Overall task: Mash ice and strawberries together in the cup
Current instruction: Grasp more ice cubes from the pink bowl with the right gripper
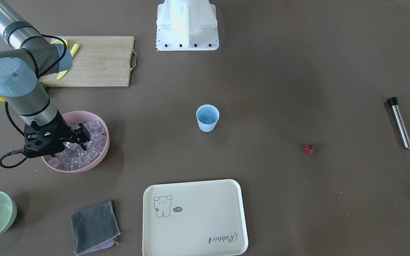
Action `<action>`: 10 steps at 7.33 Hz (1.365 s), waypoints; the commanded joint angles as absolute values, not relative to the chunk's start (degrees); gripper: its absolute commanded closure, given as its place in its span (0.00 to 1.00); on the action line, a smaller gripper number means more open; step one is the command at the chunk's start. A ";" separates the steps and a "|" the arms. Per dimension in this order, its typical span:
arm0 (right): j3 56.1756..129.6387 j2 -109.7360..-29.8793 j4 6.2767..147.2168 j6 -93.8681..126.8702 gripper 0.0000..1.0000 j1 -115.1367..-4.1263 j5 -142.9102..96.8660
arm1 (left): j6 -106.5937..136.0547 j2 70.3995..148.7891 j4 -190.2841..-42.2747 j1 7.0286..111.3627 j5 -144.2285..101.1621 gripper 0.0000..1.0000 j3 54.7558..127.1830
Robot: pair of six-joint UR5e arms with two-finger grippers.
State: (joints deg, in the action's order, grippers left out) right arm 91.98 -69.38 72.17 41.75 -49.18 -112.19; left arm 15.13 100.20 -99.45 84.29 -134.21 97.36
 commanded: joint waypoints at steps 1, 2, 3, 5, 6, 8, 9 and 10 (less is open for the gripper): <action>91.93 -69.26 72.16 41.75 0.20 -49.13 -112.06 | 15.03 100.20 -99.58 84.29 -134.21 0.02 97.03; 91.93 -68.91 72.33 41.84 0.31 -49.04 -112.15 | 15.03 100.20 -99.58 84.29 -134.21 0.02 97.03; 91.85 -68.91 72.25 41.75 0.42 -49.04 -112.15 | 15.03 100.20 -99.58 84.29 -134.21 0.02 97.03; 91.93 -68.91 72.25 41.84 0.49 -49.13 -112.15 | 15.12 100.11 -99.58 84.20 -134.21 0.02 97.12; 92.19 -68.91 72.25 41.84 0.50 -49.13 -112.15 | 15.12 99.93 -99.75 84.20 -134.21 0.02 97.21; 92.81 -68.99 72.25 41.84 0.65 -49.13 -112.24 | 15.03 99.58 -100.37 84.20 -134.21 0.02 97.03; 93.16 -68.99 72.25 41.84 0.75 -49.13 -112.24 | 15.12 99.58 -100.37 84.20 -134.21 0.02 97.12; 93.86 -68.91 72.33 41.84 0.82 -49.22 -112.67 | 15.12 99.49 -100.37 84.20 -134.21 0.02 97.12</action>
